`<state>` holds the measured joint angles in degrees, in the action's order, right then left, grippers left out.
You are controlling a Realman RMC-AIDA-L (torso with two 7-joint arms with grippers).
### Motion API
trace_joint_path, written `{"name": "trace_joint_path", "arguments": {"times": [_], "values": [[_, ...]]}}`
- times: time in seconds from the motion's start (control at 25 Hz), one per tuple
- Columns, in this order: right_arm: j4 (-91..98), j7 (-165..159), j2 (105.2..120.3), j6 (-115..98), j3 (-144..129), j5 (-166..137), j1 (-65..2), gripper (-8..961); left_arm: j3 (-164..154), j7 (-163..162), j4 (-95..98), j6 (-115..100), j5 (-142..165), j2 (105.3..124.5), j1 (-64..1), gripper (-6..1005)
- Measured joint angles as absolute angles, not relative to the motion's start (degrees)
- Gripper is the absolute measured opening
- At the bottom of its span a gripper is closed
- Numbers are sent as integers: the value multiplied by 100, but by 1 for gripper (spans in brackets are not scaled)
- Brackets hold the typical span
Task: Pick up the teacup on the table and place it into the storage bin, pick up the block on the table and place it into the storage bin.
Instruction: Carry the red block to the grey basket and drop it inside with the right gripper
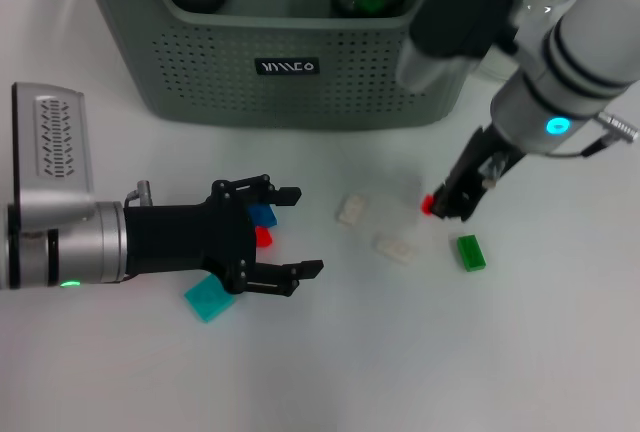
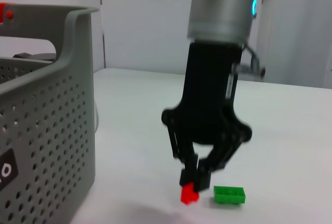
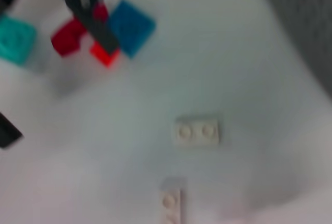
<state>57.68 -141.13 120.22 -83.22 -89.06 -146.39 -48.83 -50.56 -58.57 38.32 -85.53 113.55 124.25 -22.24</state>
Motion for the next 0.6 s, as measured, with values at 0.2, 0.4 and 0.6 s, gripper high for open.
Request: {"name": "trace_joint_path", "arguments": {"times": [0.2, 0.4, 0.6], "values": [[6465, -14055, 12013, -8896, -8366, -14633, -4828, 108, -5050, -5862, 3832, -8559, 11355, 12419, -2209, 888], [7392, -13979, 11996, -9834, -7244, -14129, -5022, 110, -5044, -5865, 3832, -8562, 11355, 12419, -2206, 887], [7546, -14035, 11773, -10185, -5828, -13514, -5643, 109, -5049, -5875, 3832, -8563, 11358, 12427, -2210, 887]]}}
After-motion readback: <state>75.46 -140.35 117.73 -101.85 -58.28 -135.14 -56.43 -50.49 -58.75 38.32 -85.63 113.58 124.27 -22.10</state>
